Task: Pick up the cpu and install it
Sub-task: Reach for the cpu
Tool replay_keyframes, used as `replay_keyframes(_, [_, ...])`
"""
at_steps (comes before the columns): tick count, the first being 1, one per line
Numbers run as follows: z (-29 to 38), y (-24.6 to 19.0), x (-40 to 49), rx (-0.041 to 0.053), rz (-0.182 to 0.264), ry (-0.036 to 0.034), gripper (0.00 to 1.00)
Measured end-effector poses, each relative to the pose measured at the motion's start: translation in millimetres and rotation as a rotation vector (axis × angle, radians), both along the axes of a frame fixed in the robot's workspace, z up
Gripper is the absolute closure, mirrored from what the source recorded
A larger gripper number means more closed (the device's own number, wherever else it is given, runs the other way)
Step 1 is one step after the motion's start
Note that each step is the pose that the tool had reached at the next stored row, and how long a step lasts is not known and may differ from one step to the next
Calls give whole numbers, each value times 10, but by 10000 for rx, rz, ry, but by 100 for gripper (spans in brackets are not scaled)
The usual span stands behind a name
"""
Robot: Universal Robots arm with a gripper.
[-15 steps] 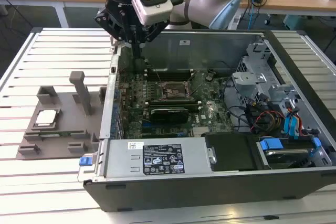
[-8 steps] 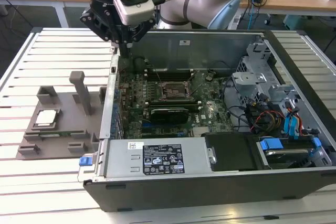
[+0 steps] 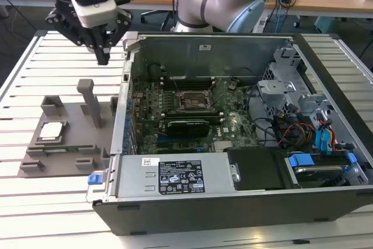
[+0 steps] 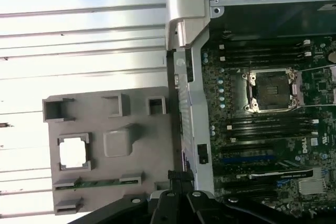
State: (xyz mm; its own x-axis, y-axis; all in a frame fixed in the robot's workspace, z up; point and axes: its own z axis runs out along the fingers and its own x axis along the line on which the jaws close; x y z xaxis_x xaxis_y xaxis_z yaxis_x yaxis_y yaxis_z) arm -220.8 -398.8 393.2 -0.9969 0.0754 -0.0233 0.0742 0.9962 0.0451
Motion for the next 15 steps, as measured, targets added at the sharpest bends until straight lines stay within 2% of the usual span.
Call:
replay_keyframes(6, [0, 0, -295, 0, 2, 0, 89])
replay_keyframes(14, [-1, 0, -604, 1, -1, 0, 89])
replay_keyframes(15, [-2, 0, -677, 1, 1, -1, 89])
